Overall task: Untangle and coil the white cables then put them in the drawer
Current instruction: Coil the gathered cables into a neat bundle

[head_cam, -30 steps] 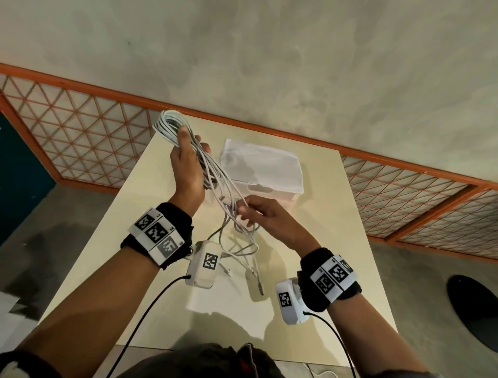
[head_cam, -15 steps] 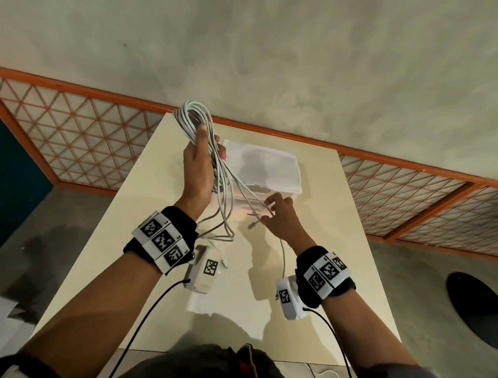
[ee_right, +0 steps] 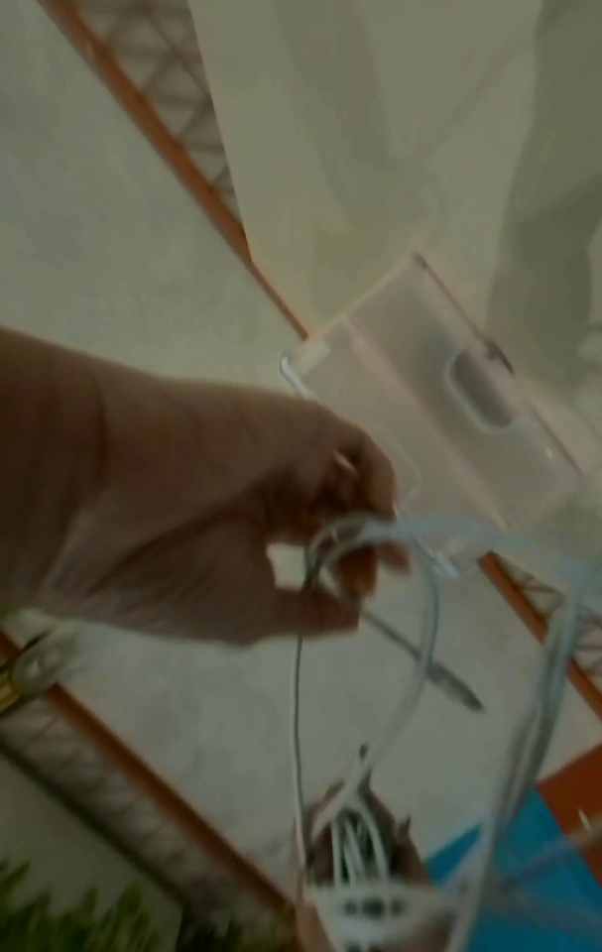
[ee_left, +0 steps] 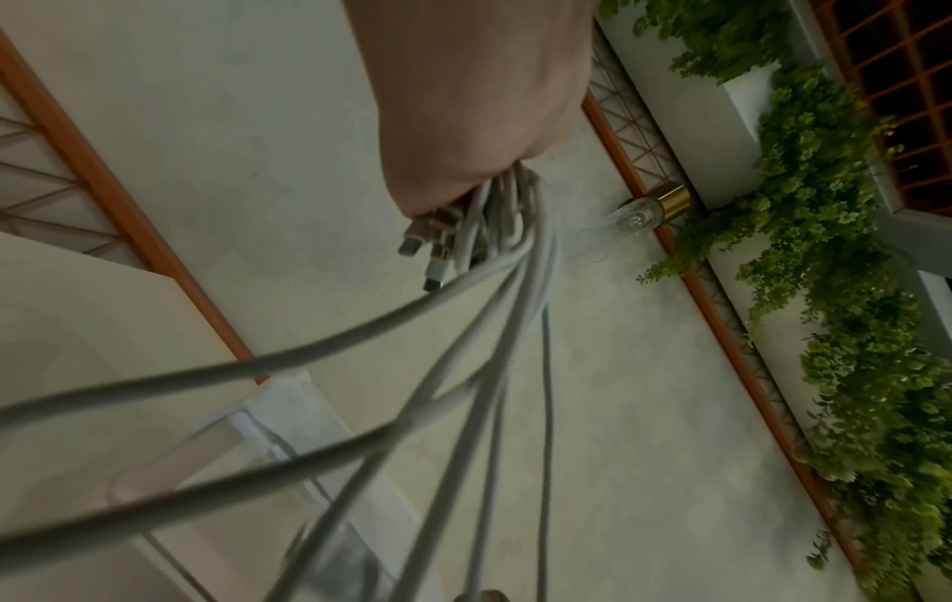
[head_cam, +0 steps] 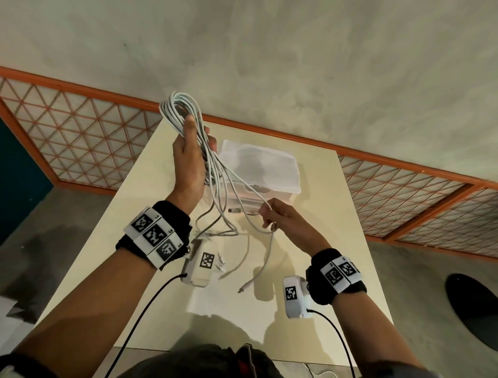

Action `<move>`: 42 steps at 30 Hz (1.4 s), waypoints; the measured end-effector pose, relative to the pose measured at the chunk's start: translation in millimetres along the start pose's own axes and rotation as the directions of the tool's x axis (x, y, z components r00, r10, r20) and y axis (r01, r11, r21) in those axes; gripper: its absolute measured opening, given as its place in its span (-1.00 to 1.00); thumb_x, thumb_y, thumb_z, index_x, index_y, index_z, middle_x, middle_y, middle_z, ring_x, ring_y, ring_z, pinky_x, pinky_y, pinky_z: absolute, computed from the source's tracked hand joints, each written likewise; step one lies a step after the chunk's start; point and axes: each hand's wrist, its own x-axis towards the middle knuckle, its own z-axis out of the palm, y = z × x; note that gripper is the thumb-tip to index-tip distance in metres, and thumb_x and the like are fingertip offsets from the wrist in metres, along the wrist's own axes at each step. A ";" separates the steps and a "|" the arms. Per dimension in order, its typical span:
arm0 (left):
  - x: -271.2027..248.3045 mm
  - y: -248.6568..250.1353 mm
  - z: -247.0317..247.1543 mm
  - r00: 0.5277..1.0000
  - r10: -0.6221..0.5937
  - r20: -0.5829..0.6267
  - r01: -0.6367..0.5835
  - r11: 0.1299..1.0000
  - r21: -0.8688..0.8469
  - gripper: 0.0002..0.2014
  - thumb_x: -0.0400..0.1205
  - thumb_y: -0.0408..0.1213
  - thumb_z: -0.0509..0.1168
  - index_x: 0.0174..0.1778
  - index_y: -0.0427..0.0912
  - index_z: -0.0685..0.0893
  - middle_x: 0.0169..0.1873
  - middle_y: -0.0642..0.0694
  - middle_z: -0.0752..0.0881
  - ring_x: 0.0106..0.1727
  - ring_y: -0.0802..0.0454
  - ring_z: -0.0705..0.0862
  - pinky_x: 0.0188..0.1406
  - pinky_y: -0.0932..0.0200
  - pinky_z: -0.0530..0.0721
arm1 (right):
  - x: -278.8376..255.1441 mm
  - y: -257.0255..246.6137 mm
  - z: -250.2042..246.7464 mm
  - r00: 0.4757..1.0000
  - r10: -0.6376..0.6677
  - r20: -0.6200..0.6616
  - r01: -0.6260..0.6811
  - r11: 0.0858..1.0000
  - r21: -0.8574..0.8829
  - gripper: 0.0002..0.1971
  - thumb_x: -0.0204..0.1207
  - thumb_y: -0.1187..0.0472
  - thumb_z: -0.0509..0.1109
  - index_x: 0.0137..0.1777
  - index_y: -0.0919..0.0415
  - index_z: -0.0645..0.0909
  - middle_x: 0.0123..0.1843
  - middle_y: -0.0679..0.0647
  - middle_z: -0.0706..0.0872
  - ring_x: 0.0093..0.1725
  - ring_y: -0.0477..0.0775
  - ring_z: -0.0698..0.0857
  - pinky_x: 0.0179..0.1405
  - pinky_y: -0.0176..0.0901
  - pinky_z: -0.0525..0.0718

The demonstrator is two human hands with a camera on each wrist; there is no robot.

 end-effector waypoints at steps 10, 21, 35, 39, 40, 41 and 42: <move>-5.3 -1.2 1.8 1.000 0.013 -0.001 -0.013 1.000 0.014 -0.59 0.74 -0.01 0.07 -0.36 -0.11 0.54 -0.63 0.03 0.55 -0.62 0.11 0.45 -0.56 0.19 0.38 | -13.5 17.5 -12.9 0.991 0.009 0.136 -0.052 0.947 0.317 -0.87 0.54 0.16 0.32 -0.22 0.10 0.48 -0.34 -0.10 0.51 -0.33 -0.11 0.53 -0.30 -0.26 0.37; -9.5 -6.7 0.5 1.000 -0.001 -0.006 0.002 0.998 0.070 -0.58 0.73 0.01 0.07 -0.36 -0.13 0.55 -0.61 0.02 0.57 -0.58 0.10 0.49 -0.53 0.20 0.44 | -23.0 14.6 -32.1 0.980 0.004 0.199 -0.064 0.952 0.299 -0.81 0.48 0.32 0.27 0.07 0.17 0.56 -0.15 0.03 0.67 -0.31 -0.08 0.53 -0.33 -0.30 0.40; -7.1 -3.6 -4.1 1.000 0.005 -0.013 -0.004 0.999 0.046 -0.59 0.74 -0.01 0.07 -0.35 -0.14 0.55 -0.66 0.04 0.55 -0.63 0.13 0.46 -0.59 0.24 0.40 | -17.7 23.0 -25.6 0.984 0.004 -0.180 0.030 0.983 0.181 -0.74 0.69 0.20 0.20 0.21 0.32 0.63 -0.13 0.21 0.72 -0.17 0.04 0.75 -0.14 -0.15 0.76; -10.3 -0.8 0.9 0.999 0.023 0.035 -0.025 0.998 0.060 -0.59 0.74 0.00 0.06 -0.35 -0.13 0.54 -0.61 0.02 0.55 -0.60 0.10 0.45 -0.56 0.19 0.39 | -16.8 35.6 -14.6 0.930 0.331 -0.159 -0.302 0.936 0.180 -0.72 0.66 0.17 0.26 -0.04 0.46 0.55 -0.48 0.14 0.77 -0.49 -0.02 0.77 -0.43 -0.24 0.77; -11.2 -0.4 2.4 0.998 0.033 0.053 -0.037 0.997 0.067 -0.59 0.74 -0.01 0.06 -0.34 -0.13 0.54 -0.60 0.01 0.54 -0.58 0.09 0.45 -0.54 0.17 0.39 | -17.0 38.2 -11.9 0.902 0.410 -0.139 -0.397 0.911 0.114 -0.68 0.65 0.11 0.29 -0.06 0.46 0.55 -0.52 0.13 0.76 -0.51 -0.01 0.76 -0.44 -0.24 0.77; -12.3 -0.6 4.1 0.996 0.043 0.075 -0.049 0.996 0.077 -0.59 0.75 -0.01 0.05 -0.34 -0.13 0.53 -0.60 0.01 0.54 -0.57 0.08 0.45 -0.53 0.16 0.39 | -16.3 40.1 -10.8 0.871 0.473 -0.129 -0.475 0.880 0.019 -0.63 0.63 0.05 0.31 -0.04 0.46 0.57 -0.53 0.12 0.76 -0.51 0.00 0.76 -0.41 -0.23 0.78; -13.9 -0.8 5.8 0.994 0.050 0.099 -0.059 0.994 0.090 -0.59 0.75 -0.01 0.05 -0.33 -0.13 0.53 -0.59 0.02 0.54 -0.56 0.08 0.44 -0.53 0.15 0.38 | -15.4 39.9 -10.4 0.848 0.513 -0.133 -0.526 0.844 -0.105 -0.59 0.61 0.00 0.32 -0.02 0.46 0.60 -0.53 0.10 0.76 -0.48 0.01 0.77 -0.37 -0.22 0.79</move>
